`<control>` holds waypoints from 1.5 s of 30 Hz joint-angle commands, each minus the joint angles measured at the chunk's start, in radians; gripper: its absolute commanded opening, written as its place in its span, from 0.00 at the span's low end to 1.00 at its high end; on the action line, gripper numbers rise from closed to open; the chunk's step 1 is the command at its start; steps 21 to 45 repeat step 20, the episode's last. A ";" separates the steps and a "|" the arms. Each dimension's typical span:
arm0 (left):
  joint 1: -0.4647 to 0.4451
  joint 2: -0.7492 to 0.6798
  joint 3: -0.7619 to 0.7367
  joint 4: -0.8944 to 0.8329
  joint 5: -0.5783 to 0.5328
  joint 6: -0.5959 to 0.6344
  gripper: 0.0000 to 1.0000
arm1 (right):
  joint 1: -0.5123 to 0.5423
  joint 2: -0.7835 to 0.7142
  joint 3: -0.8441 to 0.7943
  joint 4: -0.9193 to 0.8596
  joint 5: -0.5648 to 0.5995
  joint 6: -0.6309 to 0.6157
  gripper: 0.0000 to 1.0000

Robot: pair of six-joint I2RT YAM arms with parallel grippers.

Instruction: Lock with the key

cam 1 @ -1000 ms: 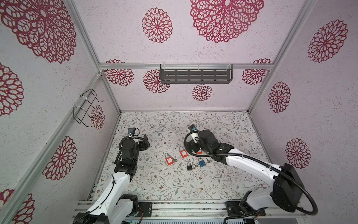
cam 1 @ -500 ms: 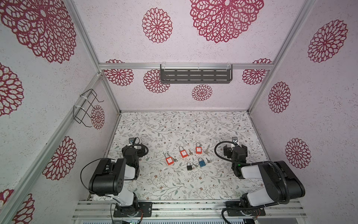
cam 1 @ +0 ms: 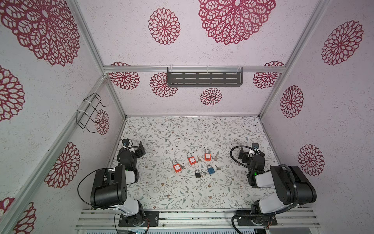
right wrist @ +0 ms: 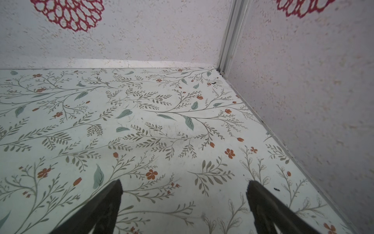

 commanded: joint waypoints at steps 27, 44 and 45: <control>-0.073 -0.007 0.050 -0.093 0.002 0.059 0.97 | 0.003 -0.008 0.023 0.024 0.018 0.029 0.99; -0.073 -0.007 0.050 -0.093 0.002 0.059 0.97 | 0.003 -0.008 0.023 0.024 0.018 0.029 0.99; -0.073 -0.007 0.050 -0.093 0.002 0.059 0.97 | 0.003 -0.008 0.023 0.024 0.018 0.029 0.99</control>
